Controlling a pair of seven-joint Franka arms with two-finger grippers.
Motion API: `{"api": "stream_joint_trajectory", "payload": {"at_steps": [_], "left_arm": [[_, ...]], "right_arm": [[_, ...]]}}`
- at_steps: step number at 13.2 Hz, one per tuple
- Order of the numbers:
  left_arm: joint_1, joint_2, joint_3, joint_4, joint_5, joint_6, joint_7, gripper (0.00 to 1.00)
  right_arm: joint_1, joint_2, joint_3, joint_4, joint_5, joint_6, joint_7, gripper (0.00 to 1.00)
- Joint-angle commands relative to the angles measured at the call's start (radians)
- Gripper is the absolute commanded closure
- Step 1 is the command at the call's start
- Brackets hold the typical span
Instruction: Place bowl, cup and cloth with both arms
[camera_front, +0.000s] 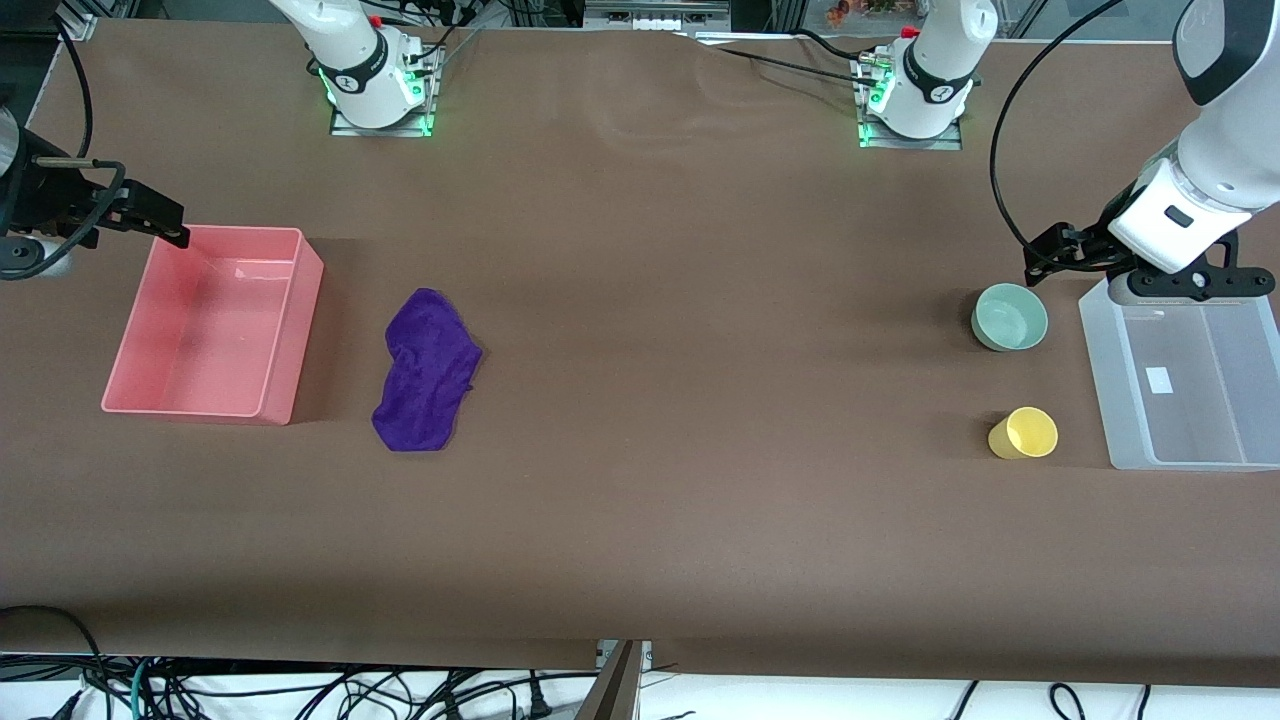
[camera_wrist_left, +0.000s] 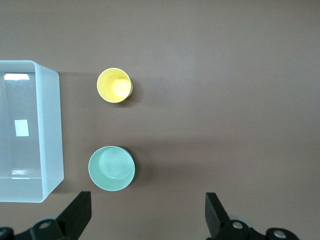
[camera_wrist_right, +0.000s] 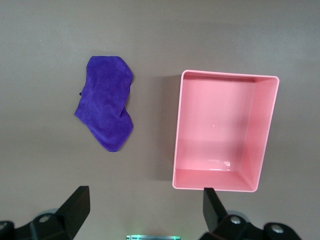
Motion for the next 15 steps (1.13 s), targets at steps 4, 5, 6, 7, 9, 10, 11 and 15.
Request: {"api": "stream_joint_trajectory", "payload": {"at_steps": [4, 5, 6, 7, 9, 10, 11, 15], "left_arm": [[-0.003, 0.067, 0.003, 0.115, -0.025, -0.084, 0.007, 0.00], [-0.003, 0.068, 0.003, 0.115, -0.025, -0.084, 0.024, 0.00], [0.002, 0.068, 0.003, 0.110, -0.025, -0.086, 0.050, 0.00], [0.006, 0.068, 0.006, 0.107, -0.025, -0.098, 0.093, 0.00], [0.022, 0.070, 0.006, 0.103, -0.010, -0.171, 0.202, 0.00], [0.032, 0.071, 0.009, 0.096, -0.007, -0.200, 0.228, 0.00], [0.069, 0.086, 0.007, 0.095, -0.006, -0.208, 0.266, 0.00], [0.170, 0.129, 0.007, -0.021, 0.048, -0.086, 0.567, 0.00]], "right_arm": [[-0.002, 0.019, 0.000, 0.037, -0.008, -0.004, -0.012, 0.00], [-0.002, 0.019, 0.000, 0.037, -0.008, -0.003, -0.011, 0.00], [-0.002, 0.017, 0.000, 0.037, -0.007, -0.004, -0.008, 0.00], [-0.002, 0.018, 0.000, 0.037, -0.004, -0.004, -0.008, 0.00], [0.001, 0.037, 0.001, 0.036, -0.010, -0.003, -0.008, 0.00], [0.001, 0.064, 0.003, 0.036, -0.011, 0.002, -0.006, 0.00], [0.004, 0.113, 0.003, 0.029, -0.013, 0.023, -0.006, 0.00], [0.062, 0.166, 0.006, -0.177, 0.041, 0.294, 0.017, 0.00]]}}
